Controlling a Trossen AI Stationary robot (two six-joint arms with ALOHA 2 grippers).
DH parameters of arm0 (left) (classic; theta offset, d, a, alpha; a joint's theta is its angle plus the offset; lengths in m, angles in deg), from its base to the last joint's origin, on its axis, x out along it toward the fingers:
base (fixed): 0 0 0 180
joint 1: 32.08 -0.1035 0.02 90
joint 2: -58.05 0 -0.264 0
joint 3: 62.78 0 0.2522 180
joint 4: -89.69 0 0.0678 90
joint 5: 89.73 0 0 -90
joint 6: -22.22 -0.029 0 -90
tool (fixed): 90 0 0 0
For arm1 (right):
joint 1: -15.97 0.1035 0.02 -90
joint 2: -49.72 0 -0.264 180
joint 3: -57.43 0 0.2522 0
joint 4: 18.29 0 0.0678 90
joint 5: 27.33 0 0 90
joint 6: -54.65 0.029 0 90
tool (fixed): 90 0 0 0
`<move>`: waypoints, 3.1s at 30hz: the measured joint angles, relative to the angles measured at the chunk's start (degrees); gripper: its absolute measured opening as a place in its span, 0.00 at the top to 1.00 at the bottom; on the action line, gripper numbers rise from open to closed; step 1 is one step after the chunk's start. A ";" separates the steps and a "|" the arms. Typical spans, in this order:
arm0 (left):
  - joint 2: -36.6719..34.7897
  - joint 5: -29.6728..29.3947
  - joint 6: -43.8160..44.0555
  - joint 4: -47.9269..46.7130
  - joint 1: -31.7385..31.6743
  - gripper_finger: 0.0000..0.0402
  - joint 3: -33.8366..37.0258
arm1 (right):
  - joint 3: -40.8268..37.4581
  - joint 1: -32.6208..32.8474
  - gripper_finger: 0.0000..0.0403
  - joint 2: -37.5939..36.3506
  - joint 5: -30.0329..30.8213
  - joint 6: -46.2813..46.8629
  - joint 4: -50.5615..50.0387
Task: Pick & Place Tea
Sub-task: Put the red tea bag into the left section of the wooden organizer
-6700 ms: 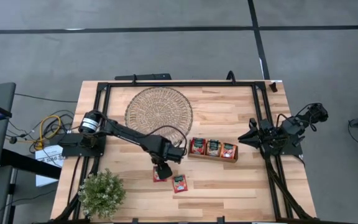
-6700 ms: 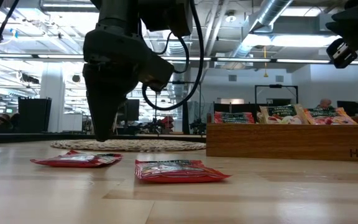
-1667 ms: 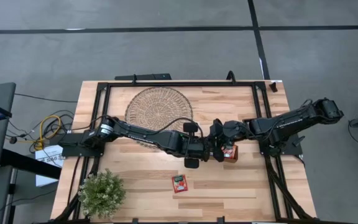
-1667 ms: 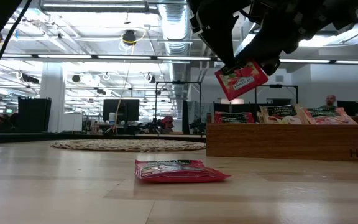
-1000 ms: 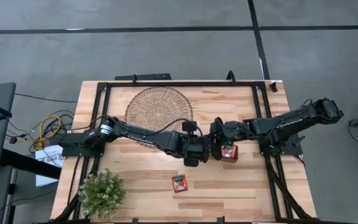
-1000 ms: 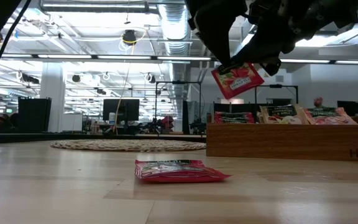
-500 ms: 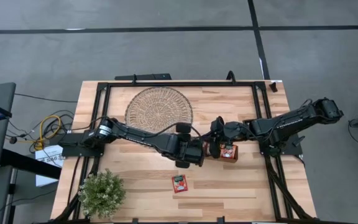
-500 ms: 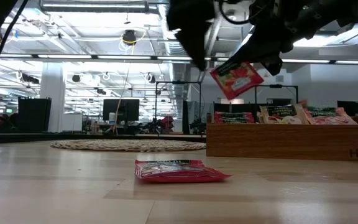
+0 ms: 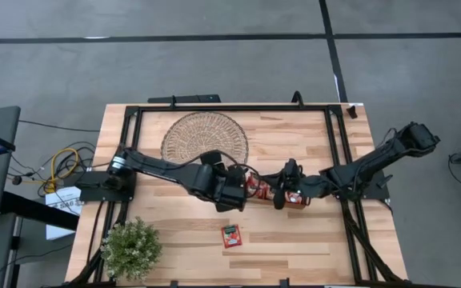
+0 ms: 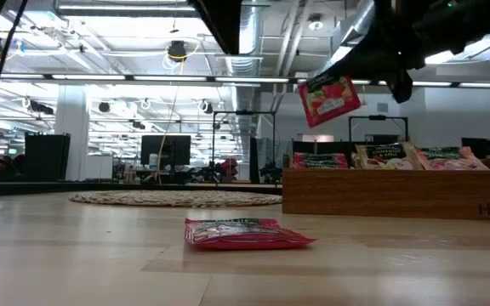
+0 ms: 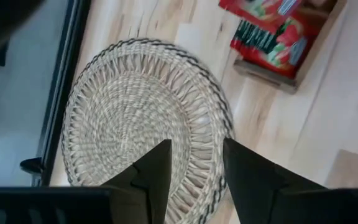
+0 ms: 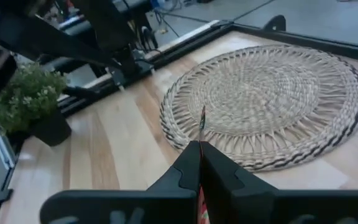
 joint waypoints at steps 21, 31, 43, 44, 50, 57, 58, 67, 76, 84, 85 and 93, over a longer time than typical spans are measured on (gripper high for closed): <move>-1.12 -0.02 4.12 1.68 3.15 0.66 0.02 | -2.87 2.19 1.00 16.81 5.43 0.91 15.69; -1.11 0.00 4.38 1.72 3.46 0.66 0.02 | -2.87 2.70 1.00 18.01 6.55 0.91 15.84; -1.07 1.92 4.38 2.31 3.46 0.66 0.02 | -2.87 2.64 0.98 18.01 4.97 0.91 15.80; -1.07 1.92 4.38 2.31 3.46 0.66 0.02 | -2.87 2.44 0.96 18.01 4.55 0.91 15.80; -1.05 4.09 4.30 2.50 3.46 0.66 0.02 | -2.87 0.24 0.79 18.01 0.63 0.91 15.78; -1.03 10.27 4.58 2.58 3.46 0.66 0.02 | -2.69 -0.19 0.65 15.25 0.47 -2.96 15.59; -1.03 10.49 4.87 2.68 3.46 0.66 0.04 | -2.60 0.02 0.64 14.05 0.46 -4.58 15.56; 2.53 13.75 3.82 9.78 5.76 0.66 5.17 | -0.75 2.65 0.70 -6.65 4.16 -10.64 -10.21; 3.56 22.22 0.75 25.76 8.45 0.66 16.95 | -0.75 8.61 0.81 -20.67 -12.56 -6.83 -22.40; 3.41 25.76 -1.46 38.86 7.83 0.66 24.64 | -0.75 14.62 0.85 -18.03 -12.78 -3.34 -23.29; 3.41 26.58 -0.99 39.06 7.55 0.66 25.53 | -0.75 15.03 0.85 -17.79 -12.76 -2.89 -23.29; 3.46 30.93 2.62 41.63 6.33 0.66 26.82 | -0.75 16.05 0.85 -17.55 -12.51 -1.63 -23.31</move>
